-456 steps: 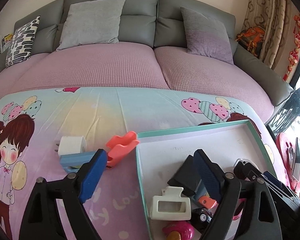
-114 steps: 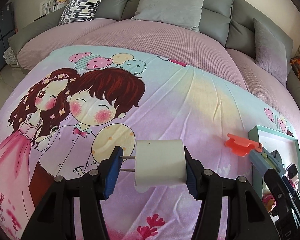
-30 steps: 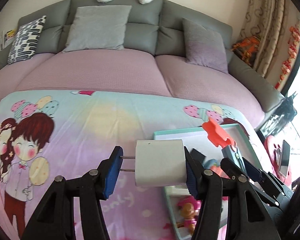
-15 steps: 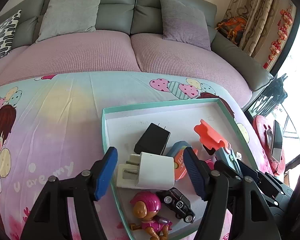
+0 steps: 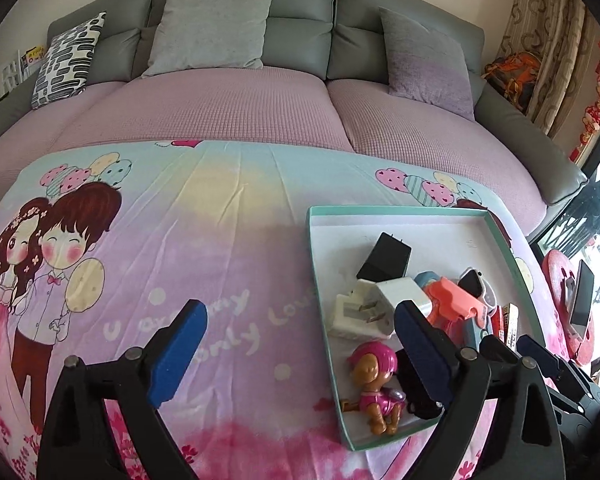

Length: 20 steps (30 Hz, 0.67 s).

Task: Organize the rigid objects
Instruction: 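Carry the adapter and blue holder over the tray and open both tools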

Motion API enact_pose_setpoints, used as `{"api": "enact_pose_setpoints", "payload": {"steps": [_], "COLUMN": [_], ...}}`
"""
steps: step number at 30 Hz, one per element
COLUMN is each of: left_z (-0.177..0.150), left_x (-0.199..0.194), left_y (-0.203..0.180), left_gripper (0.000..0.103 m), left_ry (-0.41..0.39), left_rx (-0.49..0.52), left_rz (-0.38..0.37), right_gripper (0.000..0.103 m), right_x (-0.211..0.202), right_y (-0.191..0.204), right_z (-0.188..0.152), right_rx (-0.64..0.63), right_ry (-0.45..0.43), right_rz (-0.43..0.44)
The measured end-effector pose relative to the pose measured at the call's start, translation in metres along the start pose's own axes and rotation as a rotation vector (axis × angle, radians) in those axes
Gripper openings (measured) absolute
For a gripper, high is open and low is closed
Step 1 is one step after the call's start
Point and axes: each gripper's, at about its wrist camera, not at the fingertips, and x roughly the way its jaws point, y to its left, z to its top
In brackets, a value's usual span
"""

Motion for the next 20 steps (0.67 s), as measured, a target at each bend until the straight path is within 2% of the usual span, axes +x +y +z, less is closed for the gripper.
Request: {"api": "enact_pose_setpoints", "payload": {"steps": [3, 7, 11, 16, 20], "left_z": [-0.015, -0.030, -0.043, -0.061, -0.071], "left_x": [-0.008, -0.022, -0.033, -0.038, -0.036], "left_y": [0.010, 0.022, 0.035, 0.043, 0.049], "left_gripper": [0.095, 0.095, 0.095, 0.095, 0.095], "left_ry": [0.000, -0.014, -0.023, -0.037, -0.017], "left_rx": [-0.006, -0.013, -0.026, 0.011, 0.040], "left_rz": [0.001, 0.077, 0.094, 0.204, 0.214], "right_gripper": [0.071, 0.078, 0.087, 0.088, 0.088], "right_x": [-0.006, -0.013, -0.017, -0.022, -0.023], "right_y": [0.006, 0.013, 0.020, 0.024, 0.026], "right_z": [-0.010, -0.022, -0.033, -0.040, -0.042], "right_rx": [-0.015, -0.037, -0.055, -0.062, -0.068], "right_ry": [0.005, 0.004, 0.010, 0.008, 0.011], "right_rz": [0.009, 0.016, 0.019, 0.019, 0.022]}}
